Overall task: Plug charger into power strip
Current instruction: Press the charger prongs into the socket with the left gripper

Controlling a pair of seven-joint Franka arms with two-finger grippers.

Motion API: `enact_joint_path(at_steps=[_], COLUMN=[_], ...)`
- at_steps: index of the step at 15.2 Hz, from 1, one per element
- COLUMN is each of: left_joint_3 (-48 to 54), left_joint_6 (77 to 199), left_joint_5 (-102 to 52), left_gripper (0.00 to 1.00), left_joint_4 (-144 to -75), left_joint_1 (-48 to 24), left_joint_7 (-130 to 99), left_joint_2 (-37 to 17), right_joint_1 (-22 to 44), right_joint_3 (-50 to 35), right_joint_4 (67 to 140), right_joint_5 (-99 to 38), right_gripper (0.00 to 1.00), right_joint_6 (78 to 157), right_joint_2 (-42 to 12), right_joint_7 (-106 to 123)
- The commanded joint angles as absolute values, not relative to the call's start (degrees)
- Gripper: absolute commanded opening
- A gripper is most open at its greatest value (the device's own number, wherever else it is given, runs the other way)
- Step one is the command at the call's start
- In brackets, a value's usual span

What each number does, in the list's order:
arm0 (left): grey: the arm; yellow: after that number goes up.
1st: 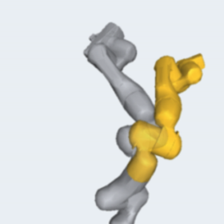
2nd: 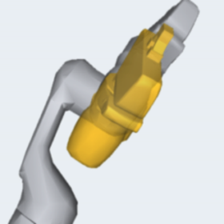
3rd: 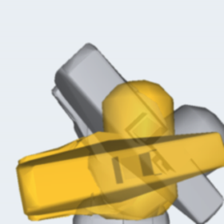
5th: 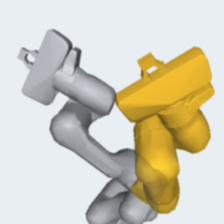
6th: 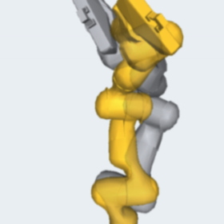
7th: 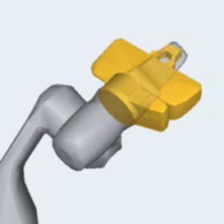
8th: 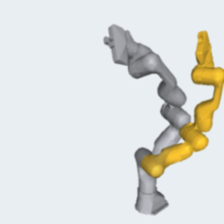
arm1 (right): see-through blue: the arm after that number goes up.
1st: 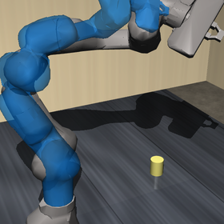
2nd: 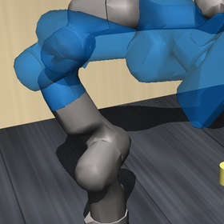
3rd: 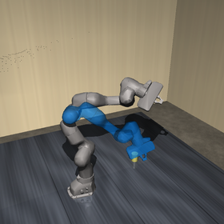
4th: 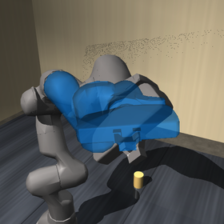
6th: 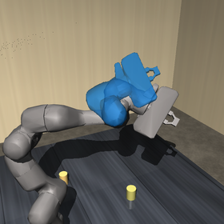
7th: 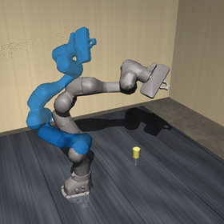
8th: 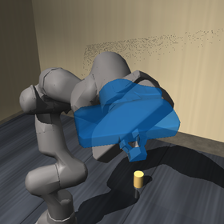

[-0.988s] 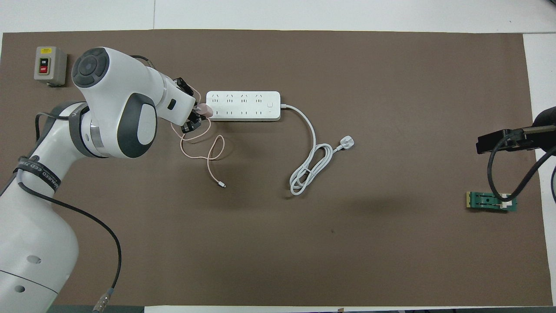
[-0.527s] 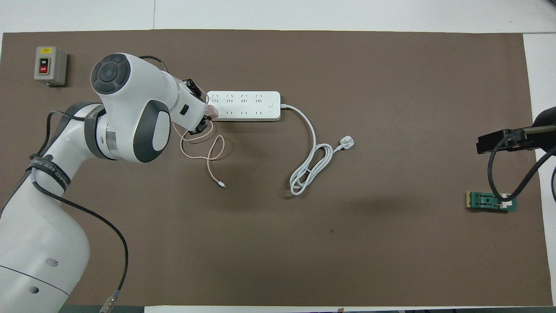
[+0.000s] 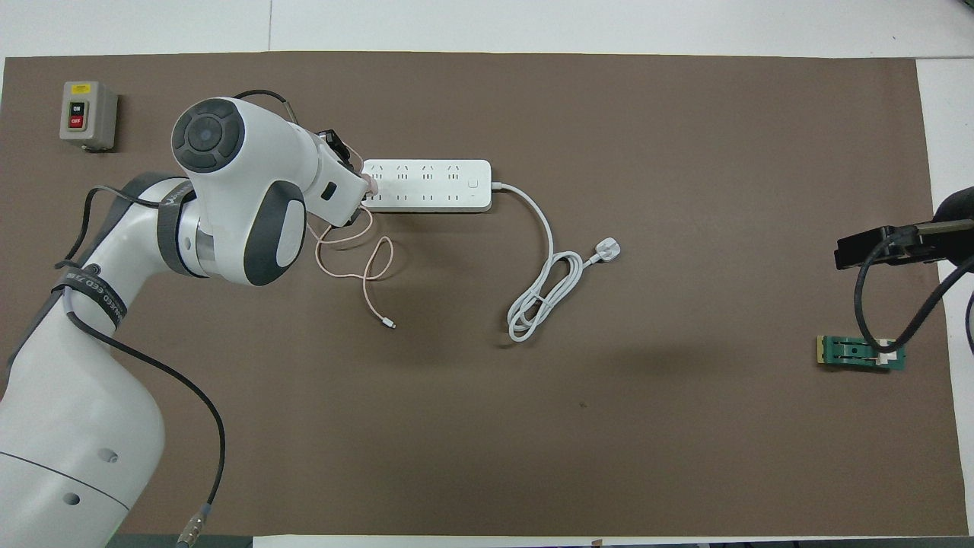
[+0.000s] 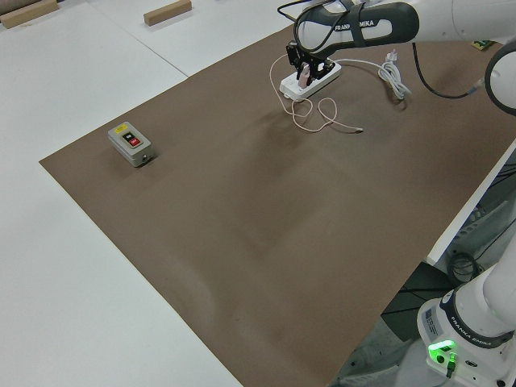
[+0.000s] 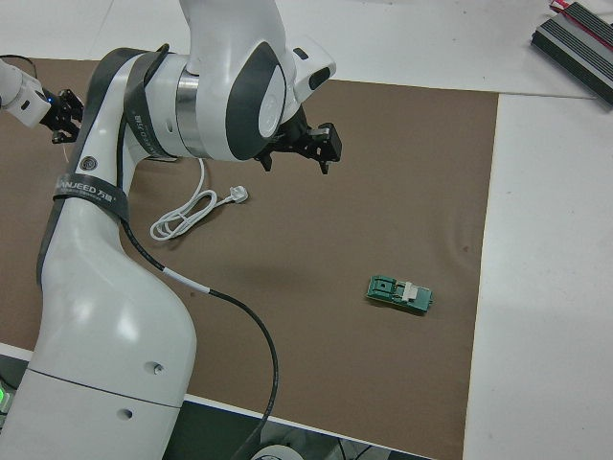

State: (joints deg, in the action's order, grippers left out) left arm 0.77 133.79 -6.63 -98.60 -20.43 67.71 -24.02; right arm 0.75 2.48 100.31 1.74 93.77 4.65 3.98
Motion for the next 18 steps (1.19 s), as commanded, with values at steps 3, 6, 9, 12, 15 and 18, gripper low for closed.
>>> enact_joint_path(at_steps=[3, 6, 9, 12, 15, 18], left_joint_3=[0.09, 0.09, 0.09, 0.09, 0.17, 0.18], left_joint_6=[135.61, 135.7, 135.53, 135.7, 136.14, 136.67], left_joint_5=[-3.43, -2.99, -2.46, -0.88, -0.88, -0.88], left_gripper=[0.0, 0.0, 0.0, 0.0, 0.0, 0.0], left_joint_4=[-97.82, -97.82, -97.82, -98.0, -98.09, -98.35], left_joint_1=[-22.24, -22.15, -22.15, -22.24, -22.24, -22.76], left_joint_7=[65.75, 65.48, 65.48, 65.3, 65.22, 64.86], left_joint_2=[-25.4, -25.49, -25.49, -25.49, -25.84, -25.93], right_joint_1=[-0.09, -0.09, -0.09, -0.09, -0.09, -0.09], right_joint_3=[1.76, 1.76, 1.76, 1.76, 1.76, 1.76], right_joint_4=[101.43, 101.43, 101.43, 101.43, 101.43, 101.43], right_joint_5=[1.93, 1.85, 1.93, 1.93, 1.85, 1.93], right_gripper=[1.0, 1.0, 1.0, 1.0, 1.0, 1.0], right_joint_6=[93.34, 93.34, 93.34, 93.34, 93.34, 93.34], right_joint_2=[5.89, 5.98, 5.89, 5.89, 5.89, 5.89], right_joint_7=[3.25, 3.25, 3.25, 3.25, 3.25, 3.25])
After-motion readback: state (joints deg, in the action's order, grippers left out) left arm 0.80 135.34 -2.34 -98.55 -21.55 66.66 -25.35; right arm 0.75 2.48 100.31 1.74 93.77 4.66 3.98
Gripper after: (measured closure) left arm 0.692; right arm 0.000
